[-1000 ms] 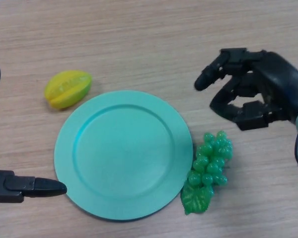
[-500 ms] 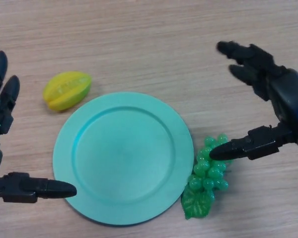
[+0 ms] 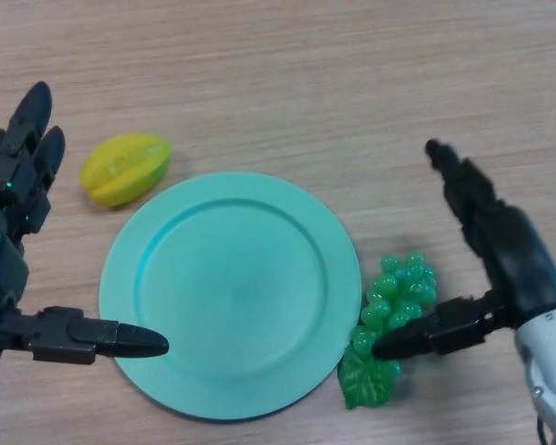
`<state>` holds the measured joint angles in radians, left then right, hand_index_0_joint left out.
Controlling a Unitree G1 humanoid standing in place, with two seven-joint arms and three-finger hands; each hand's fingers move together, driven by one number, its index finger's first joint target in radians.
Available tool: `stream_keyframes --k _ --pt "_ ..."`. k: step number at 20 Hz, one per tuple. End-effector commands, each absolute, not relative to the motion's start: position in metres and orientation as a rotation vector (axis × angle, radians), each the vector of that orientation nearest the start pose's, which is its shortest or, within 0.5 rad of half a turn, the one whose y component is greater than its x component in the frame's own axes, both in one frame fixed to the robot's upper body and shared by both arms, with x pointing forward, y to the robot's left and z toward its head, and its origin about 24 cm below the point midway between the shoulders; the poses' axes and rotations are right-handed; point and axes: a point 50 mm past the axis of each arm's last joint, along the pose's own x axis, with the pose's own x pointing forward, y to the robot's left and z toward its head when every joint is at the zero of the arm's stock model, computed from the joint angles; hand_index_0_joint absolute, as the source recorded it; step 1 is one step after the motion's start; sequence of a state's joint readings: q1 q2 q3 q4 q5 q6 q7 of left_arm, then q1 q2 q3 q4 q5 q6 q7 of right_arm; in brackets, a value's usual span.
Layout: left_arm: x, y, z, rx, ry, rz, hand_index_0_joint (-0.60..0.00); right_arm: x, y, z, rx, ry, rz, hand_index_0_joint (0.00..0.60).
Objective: Pick up the green grapes and place it on the plate
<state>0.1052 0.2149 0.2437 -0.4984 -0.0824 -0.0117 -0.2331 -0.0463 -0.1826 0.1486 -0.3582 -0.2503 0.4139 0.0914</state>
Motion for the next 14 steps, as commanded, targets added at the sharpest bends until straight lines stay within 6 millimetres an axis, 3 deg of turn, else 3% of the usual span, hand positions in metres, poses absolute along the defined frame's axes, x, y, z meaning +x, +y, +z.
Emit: stream_keyframes --k 1,5,9,11,12,13,14 --pt "0.203 0.214 0.175 0.329 -0.578 -0.038 0.000 0.251 -0.138 0.116 -0.453 -0.190 0.106 0.000" --pt "0.200 0.217 0.177 0.314 -0.588 -0.036 0.000 0.260 -0.127 0.089 -0.464 -0.153 0.146 0.000" --pt "0.197 0.220 0.177 0.314 -0.590 -0.029 0.000 0.272 -0.131 0.072 -0.434 -0.151 0.134 0.000" --pt "0.196 0.221 0.177 0.317 -0.589 -0.025 0.000 0.273 -0.133 0.069 -0.435 -0.149 0.127 0.199" --pt "0.196 0.222 0.176 0.316 -0.589 -0.020 0.000 0.274 -0.134 0.066 -0.436 -0.143 0.125 0.350" --pt "0.195 0.223 0.177 0.314 -0.590 -0.015 0.000 0.275 -0.136 0.063 -0.447 -0.136 0.127 0.450" --pt "0.194 0.225 0.177 0.306 -0.594 -0.002 0.000 0.277 -0.140 0.060 -0.482 -0.124 0.140 0.593"
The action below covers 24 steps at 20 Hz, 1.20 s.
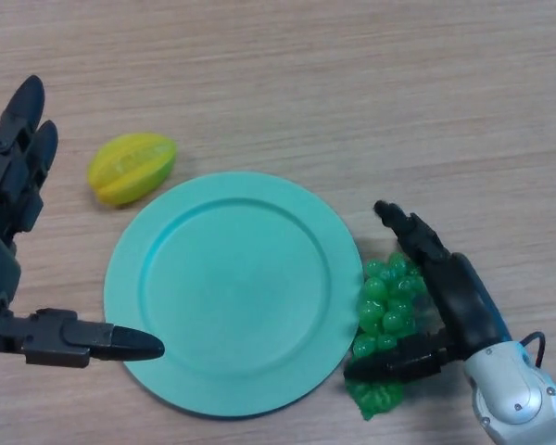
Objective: Pick up the green grapes and place it on the plate
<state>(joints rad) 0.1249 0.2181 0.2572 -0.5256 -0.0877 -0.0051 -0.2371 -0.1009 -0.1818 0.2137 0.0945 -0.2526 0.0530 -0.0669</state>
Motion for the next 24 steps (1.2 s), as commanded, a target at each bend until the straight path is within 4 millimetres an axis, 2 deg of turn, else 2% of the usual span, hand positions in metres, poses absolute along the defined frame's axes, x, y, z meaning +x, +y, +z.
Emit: stream_keyframes --k 1,5,6,9,11,12,14,16,18,24 --pt "0.194 0.226 0.177 0.306 -0.594 0.000 0.000 0.277 -0.141 0.063 -0.481 -0.127 0.141 0.600" --pt "0.193 0.226 0.179 0.312 -0.600 0.005 0.000 0.280 -0.158 0.092 -0.449 -0.152 0.111 0.600" --pt "0.192 0.226 0.180 0.314 -0.604 0.007 0.000 0.281 -0.167 0.104 -0.441 -0.157 0.089 0.600" --pt "0.190 0.226 0.181 0.313 -0.611 0.009 0.000 0.281 -0.174 0.138 -0.394 -0.207 0.062 0.600" --pt "0.189 0.225 0.183 0.308 -0.615 0.006 0.000 0.278 -0.164 0.165 -0.351 -0.261 0.086 0.600" --pt "0.189 0.225 0.185 0.304 -0.621 0.003 0.000 0.275 -0.153 0.182 -0.304 -0.304 0.119 0.600" --pt "0.188 0.225 0.188 0.303 -0.632 0.000 0.000 0.268 -0.132 0.202 -0.288 -0.372 0.178 0.600" --pt "0.186 0.225 0.188 0.298 -0.634 -0.006 0.000 0.260 -0.119 0.216 -0.273 -0.429 0.209 0.600" --pt "0.185 0.226 0.191 0.298 -0.637 -0.006 0.000 0.254 -0.114 0.220 -0.269 -0.447 0.210 0.600" --pt "0.180 0.219 0.197 0.289 -0.655 -0.030 0.000 0.240 -0.119 0.217 -0.313 -0.440 0.209 0.600"
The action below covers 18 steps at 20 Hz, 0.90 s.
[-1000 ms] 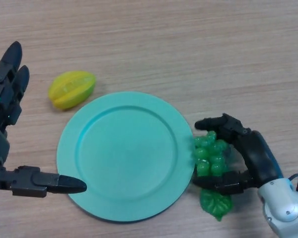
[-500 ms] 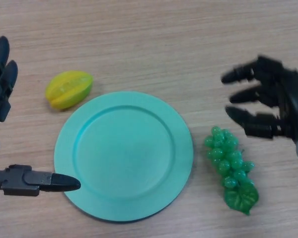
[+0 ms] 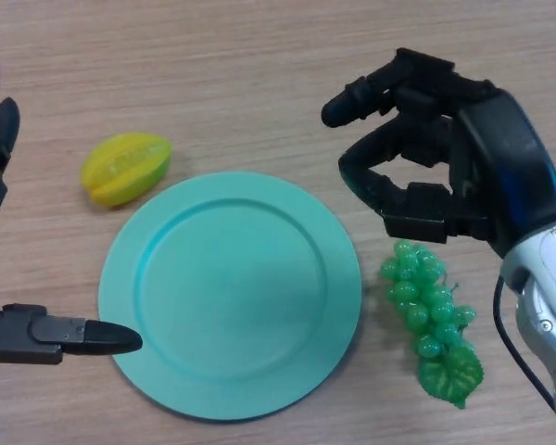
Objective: Pick up the green grapes and place it on the plate
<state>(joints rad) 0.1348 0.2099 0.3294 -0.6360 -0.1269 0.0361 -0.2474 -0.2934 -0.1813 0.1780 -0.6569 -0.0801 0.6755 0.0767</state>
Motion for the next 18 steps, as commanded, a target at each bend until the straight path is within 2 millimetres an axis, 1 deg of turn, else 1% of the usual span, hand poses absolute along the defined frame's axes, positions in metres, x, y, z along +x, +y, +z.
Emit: stream_keyframes --k 1,3,4,5,6,8,10,13,18 --pt "0.179 0.219 0.198 0.286 -0.658 -0.035 0.000 0.236 -0.120 0.216 -0.320 -0.447 0.231 0.600" --pt "0.179 0.218 0.200 0.283 -0.658 -0.038 0.000 0.230 -0.123 0.217 -0.325 -0.471 0.257 0.401" --pt "0.179 0.218 0.202 0.279 -0.652 -0.039 0.000 0.225 -0.126 0.218 -0.316 -0.497 0.270 0.252" --pt "0.179 0.217 0.205 0.276 -0.649 -0.044 0.000 0.220 -0.130 0.219 -0.302 -0.519 0.280 0.152" --pt "0.173 0.213 0.216 0.265 -0.676 -0.074 0.000 0.207 -0.137 0.220 -0.242 -0.550 0.305 0.008" --pt "0.169 0.212 0.224 0.257 -0.702 -0.091 0.000 0.200 -0.141 0.218 -0.200 -0.537 0.316 0.000" --pt "0.169 0.211 0.227 0.252 -0.704 -0.088 0.000 0.195 -0.145 0.218 -0.195 -0.539 0.306 0.000" --pt "0.170 0.209 0.226 0.249 -0.689 -0.084 0.000 0.193 -0.144 0.218 -0.213 -0.541 0.302 0.000" --pt "0.167 0.207 0.233 0.245 -0.699 -0.075 0.000 0.194 -0.139 0.220 -0.238 -0.528 0.309 0.000"
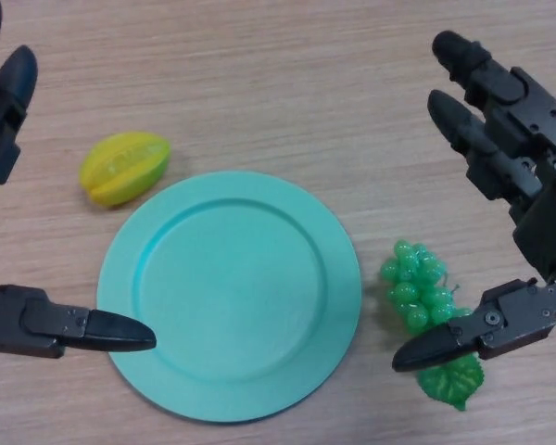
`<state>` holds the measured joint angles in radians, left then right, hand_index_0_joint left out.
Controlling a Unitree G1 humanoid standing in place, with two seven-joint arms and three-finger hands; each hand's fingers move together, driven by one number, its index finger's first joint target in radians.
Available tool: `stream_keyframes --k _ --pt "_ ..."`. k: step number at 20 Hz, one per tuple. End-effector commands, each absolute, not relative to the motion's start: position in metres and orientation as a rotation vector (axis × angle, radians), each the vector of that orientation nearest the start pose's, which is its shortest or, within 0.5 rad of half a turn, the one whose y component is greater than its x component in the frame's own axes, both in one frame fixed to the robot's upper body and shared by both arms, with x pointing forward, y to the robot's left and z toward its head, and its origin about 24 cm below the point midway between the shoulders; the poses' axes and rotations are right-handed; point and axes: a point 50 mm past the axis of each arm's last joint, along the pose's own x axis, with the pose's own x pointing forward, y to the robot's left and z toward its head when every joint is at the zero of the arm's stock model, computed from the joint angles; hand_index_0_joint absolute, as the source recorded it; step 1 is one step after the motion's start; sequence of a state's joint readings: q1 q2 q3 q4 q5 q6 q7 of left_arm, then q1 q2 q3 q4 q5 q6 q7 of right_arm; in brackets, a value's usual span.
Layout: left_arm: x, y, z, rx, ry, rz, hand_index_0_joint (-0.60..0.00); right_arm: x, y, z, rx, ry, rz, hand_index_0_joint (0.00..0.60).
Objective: Pick up the green grapes and place it on the plate
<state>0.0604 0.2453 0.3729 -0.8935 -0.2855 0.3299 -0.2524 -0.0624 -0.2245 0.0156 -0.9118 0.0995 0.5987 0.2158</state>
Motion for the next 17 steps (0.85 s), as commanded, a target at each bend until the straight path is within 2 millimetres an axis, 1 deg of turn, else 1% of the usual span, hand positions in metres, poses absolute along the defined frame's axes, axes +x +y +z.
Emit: stream_keyframes --k 1,3,7,9,13,17 --pt "0.1672 0.2065 0.2332 0.248 -0.698 -0.074 0.000 0.1933 -0.1384 0.2201 -0.235 -0.528 0.307 0.000" --pt "0.1666 0.2046 0.2341 0.253 -0.696 -0.078 0.000 0.1924 -0.1374 0.2212 -0.233 -0.528 0.300 0.000" --pt "0.1636 0.2071 0.2333 0.240 -0.689 -0.074 0.000 0.1913 -0.1327 0.2204 -0.234 -0.535 0.300 0.000" --pt "0.1629 0.2066 0.2298 0.238 -0.674 -0.067 0.000 0.1891 -0.1330 0.2187 -0.229 -0.533 0.300 0.000" --pt "0.1628 0.2058 0.2318 0.250 -0.682 -0.067 0.000 0.1843 -0.1332 0.2216 -0.229 -0.538 0.304 0.000" --pt "0.1619 0.2024 0.2301 0.259 -0.678 -0.066 0.000 0.1858 -0.1329 0.2226 -0.231 -0.543 0.311 0.000"
